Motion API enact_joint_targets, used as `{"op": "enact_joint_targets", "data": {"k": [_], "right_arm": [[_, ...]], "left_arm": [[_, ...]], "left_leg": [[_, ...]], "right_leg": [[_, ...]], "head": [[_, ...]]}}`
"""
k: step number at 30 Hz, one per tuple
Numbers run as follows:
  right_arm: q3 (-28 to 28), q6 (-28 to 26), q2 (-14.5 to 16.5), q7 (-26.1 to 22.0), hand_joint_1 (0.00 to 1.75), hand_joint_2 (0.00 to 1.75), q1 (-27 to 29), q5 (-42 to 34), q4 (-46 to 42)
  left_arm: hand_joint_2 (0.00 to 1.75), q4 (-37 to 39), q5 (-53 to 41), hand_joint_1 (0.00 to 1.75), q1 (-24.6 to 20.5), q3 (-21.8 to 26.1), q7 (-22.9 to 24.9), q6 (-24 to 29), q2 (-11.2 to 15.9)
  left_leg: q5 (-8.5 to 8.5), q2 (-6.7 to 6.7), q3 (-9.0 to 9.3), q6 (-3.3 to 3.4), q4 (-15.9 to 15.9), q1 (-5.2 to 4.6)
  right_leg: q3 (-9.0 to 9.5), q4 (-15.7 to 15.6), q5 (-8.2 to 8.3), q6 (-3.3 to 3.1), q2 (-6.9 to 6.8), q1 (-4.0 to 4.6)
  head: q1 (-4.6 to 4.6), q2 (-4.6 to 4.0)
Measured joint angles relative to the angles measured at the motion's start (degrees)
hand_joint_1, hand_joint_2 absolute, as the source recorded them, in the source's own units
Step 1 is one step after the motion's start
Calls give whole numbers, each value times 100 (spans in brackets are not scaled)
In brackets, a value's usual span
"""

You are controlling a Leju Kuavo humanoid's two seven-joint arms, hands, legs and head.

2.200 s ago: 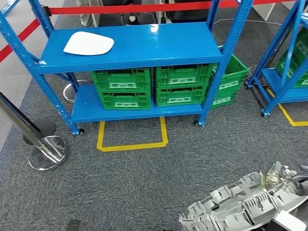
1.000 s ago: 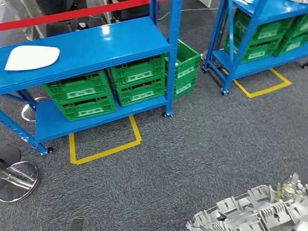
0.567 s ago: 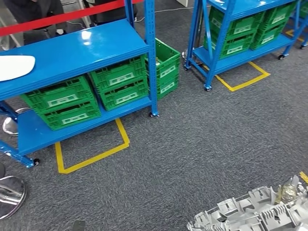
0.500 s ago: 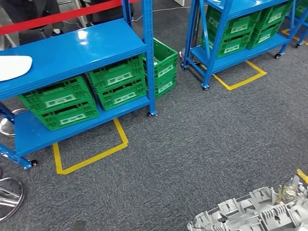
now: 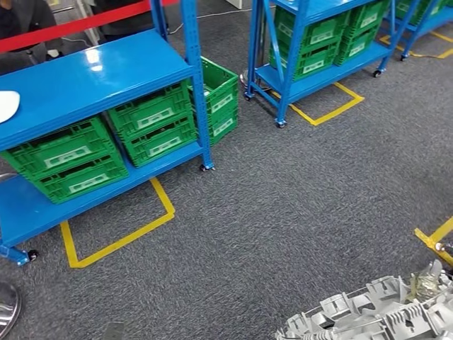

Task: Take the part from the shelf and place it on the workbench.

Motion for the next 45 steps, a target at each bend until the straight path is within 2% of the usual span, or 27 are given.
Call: {"op": "enact_joint_targets", "data": {"k": [2,4,7,8,9,11,13,14,15,17,19,22,23,24,25,26,28,30,32,34,36,38,39,40,41,43,45], "right_arm": [[-1,0,1,1,175,175,11,4,0],[-1,0,3,0,175,175,8,9,-2],[6,0,11,-1,175,175,7,18,-2],[7,0,15,-1,175,175,15,22,-3],[7,0,20,-3,175,175,28,25,-4],[4,0,32,-7,175,175,69,28,-16],[-4,0,51,-13,175,175,115,25,-46],[-10,-1,60,-16,175,175,134,22,-65],[-20,-1,66,-18,175,175,157,16,-82],[-54,-2,67,-9,175,175,203,4,-113],[-126,-2,61,30,175,175,211,5,-130],[-257,-1,12,139,175,175,105,42,-82],[-292,0,-13,175,175,175,63,56,-45],[-323,0,-39,200,175,175,21,70,-5],[-349,0,-66,216,175,175,-21,82,32],[-364,0,-91,227,175,175,-61,90,61],[-377,0,-127,234,175,175,-131,97,103],[-387,0,-140,237,175,175,-180,98,142],[-408,0,-146,238,175,175,-199,100,178],[-435,-1,-157,244,175,175,-214,103,199],[-456,-2,-163,267,175,175,-253,100,221],[-476,-2,-166,303,175,175,-293,93,261],[-490,-2,-168,316,175,175,-303,88,284],[-502,-2,-170,326,175,175,-307,84,307],[-513,-2,-170,330,175,175,-308,80,328],[-520,-2,-171,335,175,175,-314,77,359],[-525,-2,-172,334,175,175,-323,75,381]], "left_arm": [[175,0,-1,0,-6,0,-2,0,4],[175,0,-2,0,-11,0,-4,0,11],[175,0,-4,0,4,0,-10,-21,18],[175,0,-7,0,12,0,-17,-40,20],[175,0,-13,0,20,0,-26,-69,23],[175,0,-42,0,22,-1,-45,-115,32],[175,-1,-75,0,23,-5,-85,-166,53],[175,-1,-88,0,21,-8,-114,-198,66],[175,-1,-99,0,15,-13,-149,-233,77],[175,0,-120,0,1,-25,-207,-285,81],[175,0,-137,0,-6,-33,-240,-307,74],[175,0,-140,0,2,-35,-296,-350,86],[175,0,-137,0,6,-35,-311,-369,92],[175,0,-134,0,7,-35,-319,-381,96],[175,0,-133,0,5,-35,-322,-392,99],[175,0,-132,0,2,-35,-322,-401,101],[175,-2,-133,0,-3,-35,-322,-404,109],[175,-4,-133,0,-7,-36,-323,-403,123],[175,-4,-133,0,-12,-36,-324,-403,131],[175,-4,-132,0,-16,-37,-329,-404,137],[175,-4,-132,0,-14,-37,-345,-404,140],[175,-3,-132,0,-2,-36,-370,-407,135],[175,-2,-131,0,4,-37,-390,-413,133],[175,-2,-131,0,7,-36,-410,-416,134],[175,-3,-133,0,6,-36,-428,-407,138],[175,-4,-133,0,4,-36,-451,-393,154],[175,-3,-122,0,-2,-37,-481,-441,170]], "left_leg": [[-12,43,-1,-48,17,7],[-180,-79,-66,-108,194,31],[-723,-300,-489,-157,1170,55],[-815,-313,-621,-155,1460,56],[-799,-318,-679,-145,1583,55],[-470,-356,-511,-96,1220,51],[-104,-538,-190,-5,512,47],[-29,-617,-75,32,251,43],[-18,-668,-20,57,108,39],[-34,-615,0,69,17,41],[11,-518,15,85,-55,66],[35,-341,20,113,-92,69],[34,-281,15,115,-89,64],[33,-224,12,115,-86,60],[31,-170,11,112,-80,60],[26,-121,15,103,-74,61],[0,-43,21,61,-45,43],[-19,8,17,2,-7,3],[-18,56,16,-45,8,-4],[-118,-16,-14,-100,98,23],[-452,-205,-223,-146,590,44],[-799,-305,-565,-155,1342,50],[-845,-316,-674,-148,1571,50],[-776,-323,-695,-132,1606,49],[-601,-340,-613,-106,1421,47],[-178,-492,-292,-17,720,35],[-5,-652,-71,58,200,26]], "right_leg": [[-19,3,31,-79,94,-5],[-37,-5,60,-145,170,-19],[-73,-8,87,-212,293,-17],[-83,-8,93,-220,345,-10],[-88,-7,99,-225,398,-4],[-83,-6,107,-223,504,8],[-84,0,117,-207,599,14],[-104,7,127,-188,640,15],[-132,11,142,-161,679,11],[-181,3,175,-93,744,3],[-275,126,87,-37,657,4],[-708,1032,-411,33,397,-11],[-847,1347,-531,56,362,-20],[-907,1503,-555,74,342,-27],[-859,1448,-475,86,323,-32],[-695,1174,-311,94,287,-39],[-264,406,-41,90,119,-39],[-50,31,15,26,28,-29],[-48,24,21,-58,97,-18],[-61,16,46,-119,163,-25],[-78,7,71,-176,239,-36],[-104,8,84,-210,335,-25],[-112,9,89,-216,387,-17],[-114,10,92,-220,439,-9],[-109,11,95,-220,494,-1],[-101,14,102,-210,597,8],[-133,26,118,-176,685,10]], "head": [[-8,0],[-17,0],[-30,0],[-28,0],[-29,0],[-28,0],[-26,0],[-28,0],[-29,0],[-36,0],[-21,0],[16,0],[16,0],[16,0],[18,0],[18,0],[22,0],[14,0],[4,0],[-4,0],[-22,0],[-29,0],[-30,0],[-29,0],[-30,0],[-26,0],[-29,0]]}}
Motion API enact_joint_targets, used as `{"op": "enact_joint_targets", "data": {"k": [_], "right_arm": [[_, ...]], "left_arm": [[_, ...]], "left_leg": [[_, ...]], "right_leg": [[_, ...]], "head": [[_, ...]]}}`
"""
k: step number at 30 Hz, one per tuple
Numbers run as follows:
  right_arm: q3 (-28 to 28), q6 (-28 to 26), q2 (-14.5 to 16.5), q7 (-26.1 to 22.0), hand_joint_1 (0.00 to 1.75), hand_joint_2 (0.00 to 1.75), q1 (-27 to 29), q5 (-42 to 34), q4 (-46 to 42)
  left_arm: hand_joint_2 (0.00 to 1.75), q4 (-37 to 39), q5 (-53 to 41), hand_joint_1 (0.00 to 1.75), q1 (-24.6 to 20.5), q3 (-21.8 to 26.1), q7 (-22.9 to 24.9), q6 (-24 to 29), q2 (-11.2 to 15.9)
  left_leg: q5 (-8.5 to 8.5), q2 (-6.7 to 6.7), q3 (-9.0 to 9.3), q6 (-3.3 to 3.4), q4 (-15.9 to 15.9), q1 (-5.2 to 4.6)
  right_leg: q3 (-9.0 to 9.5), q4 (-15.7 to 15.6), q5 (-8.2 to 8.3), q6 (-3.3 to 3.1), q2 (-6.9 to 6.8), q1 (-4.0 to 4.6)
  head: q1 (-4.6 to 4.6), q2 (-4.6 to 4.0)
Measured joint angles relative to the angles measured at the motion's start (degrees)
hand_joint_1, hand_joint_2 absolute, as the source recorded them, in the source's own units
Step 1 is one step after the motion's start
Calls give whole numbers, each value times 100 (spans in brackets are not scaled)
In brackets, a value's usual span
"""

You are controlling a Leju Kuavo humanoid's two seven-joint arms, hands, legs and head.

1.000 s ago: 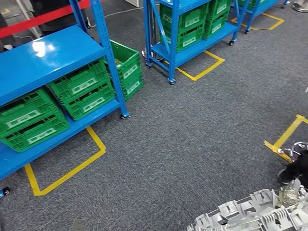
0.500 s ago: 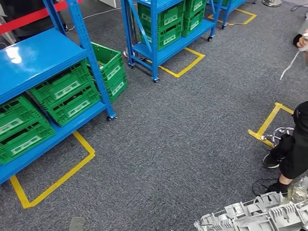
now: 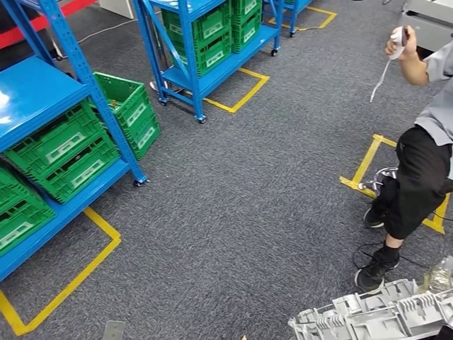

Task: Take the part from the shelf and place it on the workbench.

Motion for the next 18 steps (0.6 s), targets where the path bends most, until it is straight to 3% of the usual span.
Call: {"op": "enact_joint_targets", "data": {"k": [1,3,5,8,10,11,13,15,16,18], "right_arm": [[-4,0,-1,-1,175,175,2,-2,10],[-18,0,-1,-1,175,175,13,-5,22],[-43,0,-2,-1,175,175,3,-10,29],[-66,0,-3,1,175,175,-12,-27,63],[-74,0,-3,2,175,175,-4,-33,97],[-76,0,-3,1,175,175,-3,-34,109],[-79,0,-3,0,175,175,-8,-34,121],[-79,0,-3,-3,175,175,-24,-39,125],[-80,0,-3,-5,175,175,-23,-42,128],[-86,0,-3,-9,175,175,-4,-47,133]], "left_arm": [[175,1,18,0,-8,1,-14,-45,6],[175,1,46,0,-26,1,-30,-113,-2],[175,1,60,0,-24,2,-41,-162,-12],[175,0,69,0,-8,2,-58,-193,-8],[175,0,73,0,-2,3,-64,-196,-7],[175,0,75,0,-3,4,-67,-198,-8],[175,0,81,0,-6,4,-81,-226,-10],[175,-1,95,0,-6,4,-111,-272,0],[175,-1,102,0,-7,4,-126,-290,5],[175,-1,118,0,-15,5,-144,-313,8]], "left_leg": [[-18,-27,24,17,-83,-4],[-20,53,46,25,-185,7],[24,148,77,41,-270,33],[36,310,89,66,-297,33],[29,421,89,59,-292,28],[21,470,91,48,-286,30],[-12,555,97,-1,-253,28],[-60,625,87,-68,-188,-4],[-74,661,83,-92,-166,-23],[-95,721,86,-124,-149,-24]], "right_leg": [[-31,2,15,29,34,-5],[-92,6,36,93,68,-14],[-208,194,-95,151,-79,-10],[-657,1143,-578,236,-315,-30],[-803,1477,-636,283,-349,-51],[-724,1344,-521,300,-371,-61],[-353,678,-213,324,-513,-72],[-66,164,-92,262,-665,-57],[-24,81,-107,213,-695,-43],[-28,71,-96,110,-613,-33]], "head": [[-1,0],[-7,0],[19,0],[46,0],[45,0],[45,0],[46,0],[40,0],[28,0],[5,0]]}}
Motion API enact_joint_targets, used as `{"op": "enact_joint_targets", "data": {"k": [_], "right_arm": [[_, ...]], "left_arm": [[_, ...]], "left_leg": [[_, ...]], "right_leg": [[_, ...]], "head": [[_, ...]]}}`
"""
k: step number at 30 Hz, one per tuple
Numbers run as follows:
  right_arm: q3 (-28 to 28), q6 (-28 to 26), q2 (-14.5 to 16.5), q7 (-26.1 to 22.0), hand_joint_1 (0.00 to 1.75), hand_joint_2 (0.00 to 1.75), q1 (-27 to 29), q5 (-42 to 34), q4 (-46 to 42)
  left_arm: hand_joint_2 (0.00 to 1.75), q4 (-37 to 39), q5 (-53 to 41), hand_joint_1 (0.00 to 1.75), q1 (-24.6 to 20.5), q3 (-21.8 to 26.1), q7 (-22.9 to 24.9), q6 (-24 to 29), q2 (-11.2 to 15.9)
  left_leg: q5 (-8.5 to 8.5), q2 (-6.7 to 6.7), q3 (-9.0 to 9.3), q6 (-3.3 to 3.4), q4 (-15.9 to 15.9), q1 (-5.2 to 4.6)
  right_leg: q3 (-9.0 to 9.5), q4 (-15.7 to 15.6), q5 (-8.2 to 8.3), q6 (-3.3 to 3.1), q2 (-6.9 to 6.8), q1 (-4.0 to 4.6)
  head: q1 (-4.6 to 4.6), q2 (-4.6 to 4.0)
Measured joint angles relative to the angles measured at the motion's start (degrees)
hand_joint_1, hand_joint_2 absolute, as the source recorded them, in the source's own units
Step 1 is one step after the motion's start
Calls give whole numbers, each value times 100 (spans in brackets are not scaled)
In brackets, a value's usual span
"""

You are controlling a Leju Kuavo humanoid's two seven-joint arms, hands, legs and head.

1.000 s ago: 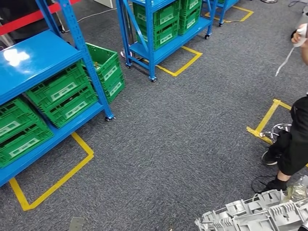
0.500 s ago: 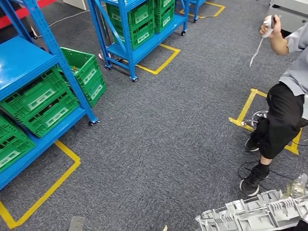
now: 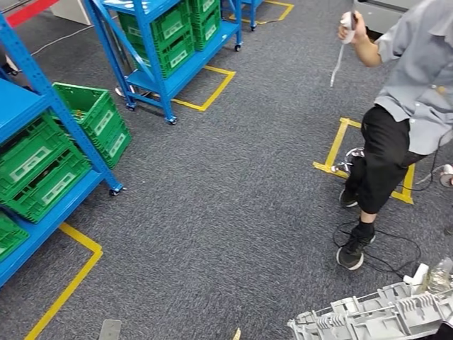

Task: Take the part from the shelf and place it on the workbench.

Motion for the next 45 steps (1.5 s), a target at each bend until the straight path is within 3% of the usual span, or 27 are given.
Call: {"op": "enact_joint_targets", "data": {"k": [2,5,6,7,8,10,12,15,17,19,21,22,23,24,26,28,30,32,34,36,37,38,39,42,44,45], "right_arm": [[-10,-1,0,-6,175,175,7,-4,3],[-17,0,0,-11,175,175,5,-35,4],[-19,0,0,-13,175,175,9,-44,4],[-21,0,0,-14,175,175,14,-50,5],[-25,0,0,-15,175,175,18,-53,5],[-31,0,0,-19,175,175,19,-58,6],[-38,0,0,-21,175,175,18,-62,8],[-48,0,0,-21,175,175,36,-66,9],[-64,3,0,-21,175,175,45,-60,10],[-91,17,0,-17,175,175,36,-51,19],[-133,46,0,-14,175,175,42,-48,38],[-157,59,0,-15,175,175,51,-48,49],[-178,68,0,-16,175,175,57,-48,57],[-193,72,0,-19,175,175,60,-45,63],[-215,79,0,-22,175,175,56,-37,68],[-231,86,0,-22,175,175,58,-20,70],[-254,91,0,-21,175,175,82,5,70],[-292,97,0,-20,175,175,105,28,65],[-322,110,0,-18,175,175,116,50,50],[-343,133,0,-16,175,175,134,64,36],[-359,148,1,-14,175,175,147,65,31],[-380,160,1,-14,175,175,163,66,27],[-404,170,2,-14,175,175,177,67,22],[-449,181,3,-15,175,175,204,68,4],[-464,185,4,-14,175,175,219,68,-8],[-469,186,4,-14,175,175,230,68,-13]], "left_arm": [[175,0,29,0,-9,5,-13,-46,4],[175,0,89,0,5,21,-46,-131,1],[175,0,125,0,12,32,-62,-157,-3],[175,0,163,0,18,48,-80,-180,-5],[175,0,200,0,19,69,-99,-200,-4],[175,-1,236,0,14,113,-140,-247,5],[175,-2,238,0,8,139,-179,-286,22],[175,-2,235,0,-16,146,-208,-287,33],[175,-3,246,0,-20,149,-227,-338,24],[175,-4,283,0,-12,157,-268,-477,21],[175,-4,310,0,3,166,-303,-592,25],[175,-4,312,0,8,167,-310,-606,25],[175,-4,312,0,10,169,-311,-597,22],[175,-4,313,0,10,171,-311,-596,19],[175,-4,332,0,10,184,-321,-664,18],[175,-4,351,0,8,200,-339,-730,24],[175,-4,353,0,2,204,-350,-742,26],[175,-5,349,0,-5,204,-380,-725,23],[175,-5,332,0,-3,204,-425,-627,8],[175,-4,306,0,10,204,-446,-492,-15],[175,-4,294,0,16,204,-448,-434,-24],[175,-4,285,0,20,204,-450,-389,-31],[175,-4,279,0,21,204,-451,-356,-35],[175,-6,269,0,19,204,-459,-318,-36],[175,-7,261,0,6,204,-468,-308,-38],[175,-7,257,0,-1,204,-474,-307,-43]], "left_leg": [[-149,-113,-46,-43,154,29],[-673,-356,-463,-74,1108,46],[-773,-375,-613,-65,1418,45],[-767,-384,-697,-46,1571,42],[-645,-398,-688,-15,1515,36],[-210,-513,-432,80,898,9],[46,-661,-172,167,292,-14],[38,-654,-84,193,45,-19],[85,-570,-54,198,-46,6],[119,-472,-31,212,-104,19],[121,-375,-39,220,-102,11],[119,-324,-40,218,-100,8],[115,-275,-38,212,-98,9],[107,-228,-32,199,-95,12],[73,-148,-15,148,-72,-2],[44,-84,-10,94,-38,-41],[34,-16,-8,66,-20,-54],[-64,-65,-29,23,70,-25],[-393,-250,-219,-25,545,6],[-769,-366,-559,-34,1316,16],[-841,-382,-680,-22,1576,16],[-796,-393,-715,1,1642,13],[-641,-411,-646,34,1486,7],[-65,-635,-166,151,430,-22],[1,-732,-26,179,83,-32],[-3,-705,-15,180,32,-32]], "right_leg": [[-3,-8,18,-64,83,-2],[-8,-11,30,-128,217,9],[-11,-10,32,-139,271,20],[-12,-9,34,-145,327,32],[-10,-9,37,-149,385,44],[3,-10,43,-154,495,55],[-6,-4,51,-140,587,64],[-66,-13,92,-61,679,58],[-146,90,17,-8,587,64],[-384,573,-277,39,391,61],[-699,1260,-586,93,294,36],[-780,1444,-621,114,274,23],[-759,1425,-552,132,256,12],[-627,1189,-396,147,223,3],[-203,433,-101,165,29,-3],[38,-2,-11,102,-94,6],[38,-29,-10,5,-21,18],[28,-34,10,-59,58,18],[19,-41,29,-117,140,14],[3,-40,38,-150,239,27],[-2,-40,42,-156,293,36],[-4,-40,46,-161,347,45],[-1,-39,49,-163,402,52],[1,-32,66,-153,553,63],[-44,-26,92,-109,633,63],[-67,-32,110,-77,671,60]], "head": [[-9,0],[-30,0],[-31,0],[-31,0],[-31,0],[-30,0],[-29,0],[-34,0],[-20,0],[1,0],[11,0],[10,0],[11,0],[11,0],[18,0],[9,0],[-10,0],[-19,0],[-28,0],[-31,0],[-32,0],[-32,0],[-31,0],[-27,0],[-27,0],[-28,0]]}}
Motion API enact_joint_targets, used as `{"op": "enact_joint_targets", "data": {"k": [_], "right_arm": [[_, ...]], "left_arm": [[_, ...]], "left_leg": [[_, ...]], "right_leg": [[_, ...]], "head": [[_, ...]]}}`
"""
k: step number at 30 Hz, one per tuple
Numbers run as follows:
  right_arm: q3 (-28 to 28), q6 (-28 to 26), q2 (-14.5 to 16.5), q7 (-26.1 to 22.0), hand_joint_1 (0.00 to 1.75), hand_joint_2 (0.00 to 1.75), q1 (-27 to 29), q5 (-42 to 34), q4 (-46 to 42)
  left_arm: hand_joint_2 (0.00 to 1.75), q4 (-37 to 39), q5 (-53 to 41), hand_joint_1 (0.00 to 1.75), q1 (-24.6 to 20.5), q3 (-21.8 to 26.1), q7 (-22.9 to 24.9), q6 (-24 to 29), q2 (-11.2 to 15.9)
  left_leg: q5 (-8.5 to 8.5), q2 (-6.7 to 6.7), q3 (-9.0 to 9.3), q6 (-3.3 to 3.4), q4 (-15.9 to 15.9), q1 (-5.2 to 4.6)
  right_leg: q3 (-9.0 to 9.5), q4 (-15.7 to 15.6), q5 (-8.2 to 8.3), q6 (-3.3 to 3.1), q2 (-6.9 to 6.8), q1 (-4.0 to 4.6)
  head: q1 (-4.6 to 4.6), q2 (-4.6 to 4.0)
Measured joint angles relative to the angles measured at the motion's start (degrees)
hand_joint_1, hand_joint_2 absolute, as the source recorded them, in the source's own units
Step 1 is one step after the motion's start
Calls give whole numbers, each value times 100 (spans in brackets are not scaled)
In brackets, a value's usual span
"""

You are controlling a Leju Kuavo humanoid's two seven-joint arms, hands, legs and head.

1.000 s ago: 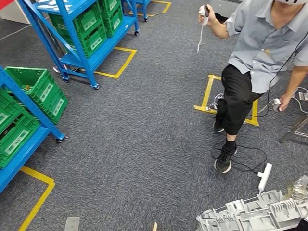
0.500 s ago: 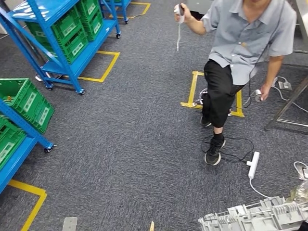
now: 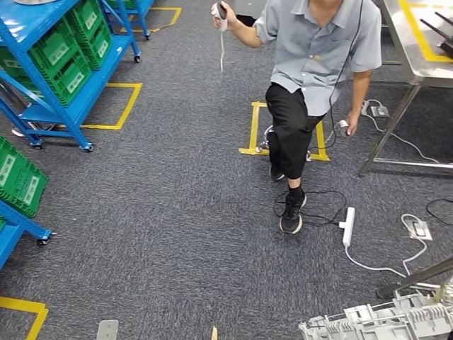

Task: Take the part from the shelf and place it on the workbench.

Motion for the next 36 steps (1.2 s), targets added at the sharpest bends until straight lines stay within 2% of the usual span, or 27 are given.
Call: {"op": "enact_joint_targets", "data": {"k": [1,3,5,6,7,8,9,11,13,14,16,18,19,21,22,23,24,25,27,28,29,30,31,32,33,34,36], "right_arm": [[-7,1,0,-1,175,175,11,2,-7],[-26,10,2,-4,175,175,14,4,-15],[-65,50,3,-13,175,175,4,2,-21],[-92,81,3,-22,175,175,2,1,-21],[-121,112,4,-33,175,175,5,-1,-22],[-153,145,4,-50,175,175,9,-2,-23],[-186,171,4,-66,175,175,7,-2,-27],[-256,210,4,-90,175,175,-5,-2,-44],[-309,232,4,-98,175,175,-28,1,-61],[-331,240,4,-98,175,175,-34,3,-65],[-376,245,4,-101,175,175,-30,10,-69],[-413,242,5,-104,175,175,-29,19,-87],[-421,238,6,-105,175,175,-37,25,-99],[-426,230,7,-105,175,175,-55,35,-113],[-427,228,7,-105,175,175,-59,37,-114],[-428,227,7,-105,175,175,-59,37,-114],[-428,227,7,-104,175,175,-57,37,-114],[-428,227,8,-104,175,175,-57,37,-114],[-428,226,20,-103,175,175,-55,36,-114],[-428,226,27,-103,175,175,-52,35,-114],[-430,226,33,-102,175,175,-47,34,-117],[-431,226,37,-102,175,175,-34,33,-123],[-433,226,37,-101,175,175,-19,32,-135],[-434,226,39,-100,175,175,-4,32,-148],[-436,225,42,-102,175,175,5,32,-158],[-437,225,44,-102,175,175,1,31,-166],[-437,226,49,-100,175,175,-6,26,-169]], "left_arm": [[175,0,0,0,-7,0,-9,1,-9],[175,0,2,0,-8,0,-37,-24,-25],[175,-2,59,0,1,1,-66,-202,-31],[175,-7,115,0,8,1,-75,-329,-34],[175,-13,192,0,16,-2,-83,-460,-42],[175,-22,280,0,22,-11,-89,-583,-53],[175,-33,363,0,25,-30,-92,-653,-65],[175,-51,502,0,28,-79,-99,-697,-84],[175,-58,587,0,30,-118,-109,-645,-84],[175,-58,623,0,31,-138,-114,-640,-79],[175,-65,706,0,32,-198,-119,-673,-74],[175,-84,803,0,34,-278,-125,-686,-74],[175,-93,844,0,39,-316,-127,-680,-75],[175,-98,898,0,61,-380,-130,-674,-79],[175,-98,912,0,75,-404,-130,-678,-81],[175,-98,925,0,86,-428,-130,-682,-83],[175,-98,934,0,93,-455,-130,-674,-82],[175,-98,939,0,95,-481,-130,-643,-79],[175,-98,939,0,95,-525,-130,-554,-67],[175,-98,931,0,95,-545,-130,-513,-61],[175,-98,922,0,95,-568,-130,-492,-56],[175,-98,912,0,95,-593,-130,-481,-55],[175,-98,903,0,94,-619,-130,-478,-57],[175,-98,898,0,93,-639,-130,-478,-60],[175,-98,896,0,92,-655,-130,-478,-62],[175,-98,894,0,92,-664,-130,-478,-63],[175,-98,893,0,104,-674,-131,-478,-62]], "left_leg": [[15,40,9,-1,-44,10],[70,131,32,14,-128,31],[90,233,39,28,-161,32],[90,287,32,34,-159,26],[88,343,28,34,-157,22],[85,397,27,32,-155,20],[81,445,28,26,-151,23],[60,528,40,-9,-136,28],[24,595,39,-72,-90,2],[15,624,37,-99,-73,-14],[4,673,33,-134,-57,-16],[-137,566,-23,-184,100,13],[-298,474,-122,-211,341,28],[-680,338,-455,-238,1094,47],[-796,323,-616,-235,1431,50],[-802,318,-705,-222,1605,49],[-694,306,-699,-197,1567,46],[-494,272,-594,-162,1320,39],[-86,77,-259,-81,573,20],[12,-20,-123,-55,264,13],[41,-88,-52,-41,85,7],[25,-102,-30,-34,10,1],[28,-59,-21,-31,-37,1],[55,-5,-14,-21,-73,7],[83,47,-1,-2,-118,14],[109,107,9,16,-160,23],[122,229,9,44,-185,19]], "right_leg": [[-31,4,6,27,6,-5],[-136,170,-120,75,-130,-1],[-405,752,-460,126,-325,-5],[-572,1126,-633,158,-368,-16],[-695,1412,-734,186,-387,-29],[-732,1522,-734,214,-400,-43],[-653,1404,-629,237,-418,-58],[-244,684,-313,274,-548,-82],[89,96,-159,228,-659,-81],[143,-6,-162,189,-673,-69],[138,-15,-141,106,-594,-58],[131,-22,-121,41,-533,-63],[129,-27,-110,8,-501,-68],[116,-27,-101,-29,-423,-61],[111,-26,-97,-35,-376,-54],[109,-26,-94,-39,-326,-45],[110,-26,-91,-42,-273,-39],[115,-26,-88,-43,-219,-35],[118,-21,-81,-36,-121,-33],[102,-15,-73,-22,-75,-34],[77,-13,-60,2,-33,-39],[51,-16,-42,36,9,-45],[27,-28,-21,74,53,-54],[-2,-16,-26,100,43,-60],[-51,51,-79,120,-26,-56],[-141,221,-194,133,-127,-48],[-444,874,-561,161,-336,-45]], "head": [[2,0],[15,0],[30,0],[36,0],[35,0],[35,0],[36,0],[38,0],[34,0],[29,0],[17,0],[9,0],[3,0],[-4,0],[-3,0],[-3,0],[-3,0],[-3,0],[-2,0],[-1,0],[1,0],[0,0],[3,0],[3,0],[12,0],[27,0],[45,0]]}}
